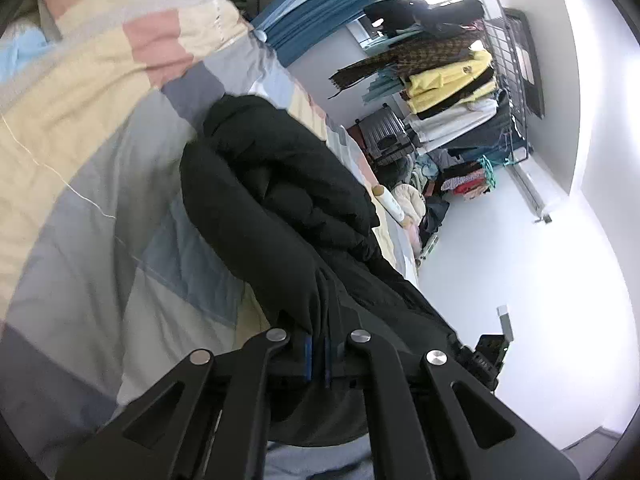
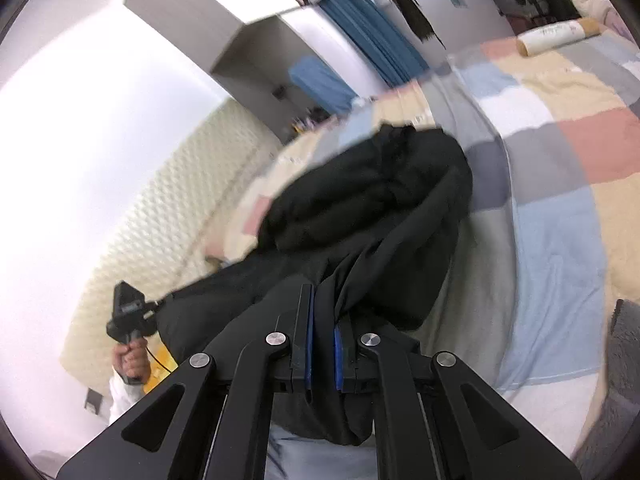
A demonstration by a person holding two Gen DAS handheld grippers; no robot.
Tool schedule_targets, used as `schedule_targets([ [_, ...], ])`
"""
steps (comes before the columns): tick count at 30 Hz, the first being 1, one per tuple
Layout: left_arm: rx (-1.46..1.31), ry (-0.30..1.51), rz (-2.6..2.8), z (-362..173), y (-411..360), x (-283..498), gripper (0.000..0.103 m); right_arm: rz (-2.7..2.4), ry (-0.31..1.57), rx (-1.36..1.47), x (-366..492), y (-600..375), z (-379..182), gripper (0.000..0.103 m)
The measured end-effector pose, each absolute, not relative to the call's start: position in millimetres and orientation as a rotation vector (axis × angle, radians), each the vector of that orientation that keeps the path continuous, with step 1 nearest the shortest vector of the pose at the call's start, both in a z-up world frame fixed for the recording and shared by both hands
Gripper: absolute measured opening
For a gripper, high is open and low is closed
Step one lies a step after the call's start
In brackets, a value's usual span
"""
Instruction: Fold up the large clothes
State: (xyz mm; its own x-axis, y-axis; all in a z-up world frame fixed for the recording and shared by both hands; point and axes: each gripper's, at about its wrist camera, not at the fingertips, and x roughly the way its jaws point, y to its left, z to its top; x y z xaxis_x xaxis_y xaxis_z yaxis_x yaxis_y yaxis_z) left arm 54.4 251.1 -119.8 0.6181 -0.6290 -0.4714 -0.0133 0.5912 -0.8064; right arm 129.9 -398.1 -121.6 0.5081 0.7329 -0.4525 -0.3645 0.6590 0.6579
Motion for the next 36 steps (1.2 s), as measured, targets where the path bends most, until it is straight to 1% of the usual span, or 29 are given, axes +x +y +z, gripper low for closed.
schedule_targets([
  [4,-0.848,0.842,-0.413,-102,250,30,0.002,0.724,0.729,0.545,94,-402,-97,0.006],
  [8,-0.829,0.880,-0.396,-85,247,4,0.002,0.725,0.700,0.540,64,-397,-77,0.006],
  [14,-0.835,0.946,-0.352,-67,238,-32,0.003,0.694,0.704,0.610,29,-409,-66,0.006],
  [19,-0.810,0.997,-0.302,-62,227,-25,0.003,0.655,0.736,0.608,29,-415,-66,0.006],
  [26,-0.747,1.037,-0.269,-61,222,0,0.003,0.643,0.742,0.618,51,-414,-65,0.006],
  [31,-0.689,1.050,-0.234,-55,218,29,0.004,0.626,0.740,0.621,91,-409,-62,0.006],
  [36,-0.641,1.051,-0.191,-51,215,76,0.004,0.572,0.757,0.621,150,-400,-63,0.006],
])
